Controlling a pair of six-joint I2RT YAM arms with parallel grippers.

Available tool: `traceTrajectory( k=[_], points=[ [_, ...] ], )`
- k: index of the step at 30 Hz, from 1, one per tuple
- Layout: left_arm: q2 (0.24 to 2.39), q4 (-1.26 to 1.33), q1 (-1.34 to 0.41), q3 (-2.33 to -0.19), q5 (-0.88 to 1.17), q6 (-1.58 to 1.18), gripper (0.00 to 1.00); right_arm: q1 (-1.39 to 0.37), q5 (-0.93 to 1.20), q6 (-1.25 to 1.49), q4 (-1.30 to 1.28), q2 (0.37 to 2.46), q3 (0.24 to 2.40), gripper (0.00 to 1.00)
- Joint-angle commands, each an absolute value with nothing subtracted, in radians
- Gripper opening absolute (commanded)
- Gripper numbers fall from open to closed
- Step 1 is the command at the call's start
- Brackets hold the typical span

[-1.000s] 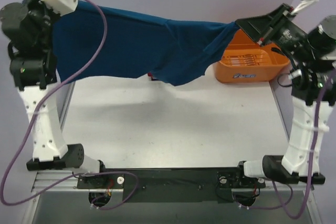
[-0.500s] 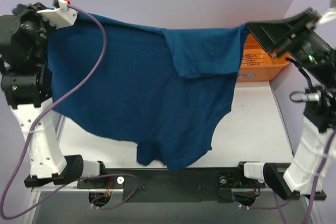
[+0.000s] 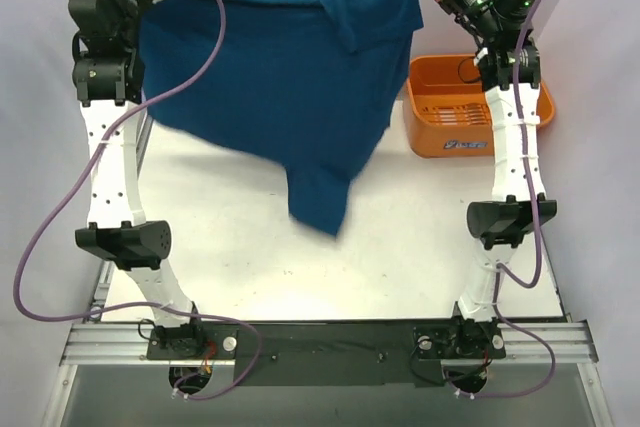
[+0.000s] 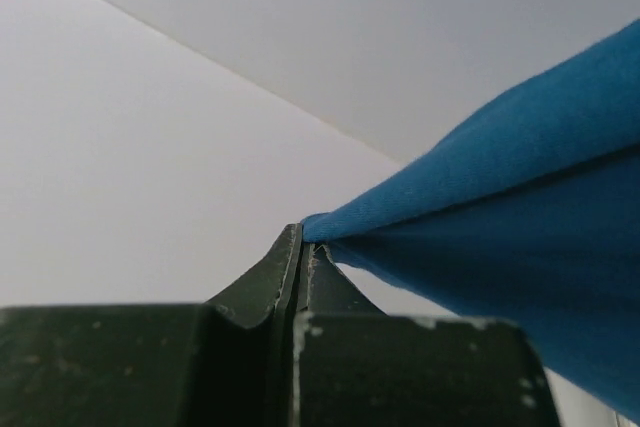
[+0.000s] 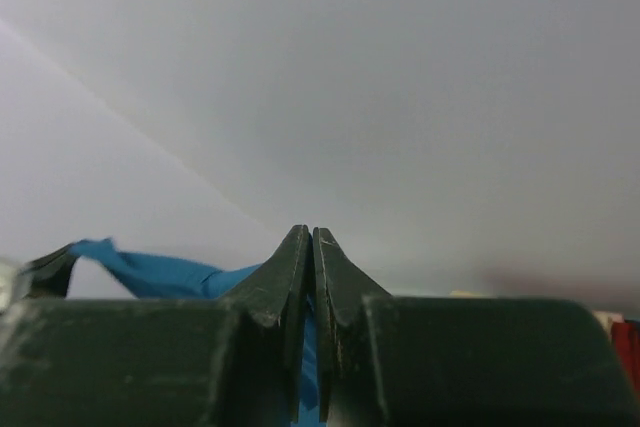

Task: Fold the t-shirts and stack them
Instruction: Flatten out the tshirt

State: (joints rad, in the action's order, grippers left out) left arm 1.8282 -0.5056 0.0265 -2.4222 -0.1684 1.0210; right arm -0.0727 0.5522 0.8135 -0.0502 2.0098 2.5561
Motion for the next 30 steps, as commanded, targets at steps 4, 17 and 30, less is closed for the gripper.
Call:
traceTrajectory(
  k=[4, 17, 30],
  points=[
    [1.859, 0.064, 0.031, -2.663, -0.146, 0.957, 0.0, -0.054, 0.218, 0.631, 0.374, 1.867, 2.674, 0.0],
    [1.508, 0.103, 0.038, -1.809, -0.052, 1.1, 0.0, -0.005, 0.705, 0.387, 0.22, 1.62, 1.992, 0.0],
    [0.959, -0.955, -0.058, -1.021, 0.14, 1.218, 0.0, -0.187, 0.691, 0.245, -0.356, 0.804, 0.774, 0.0]
  ],
)
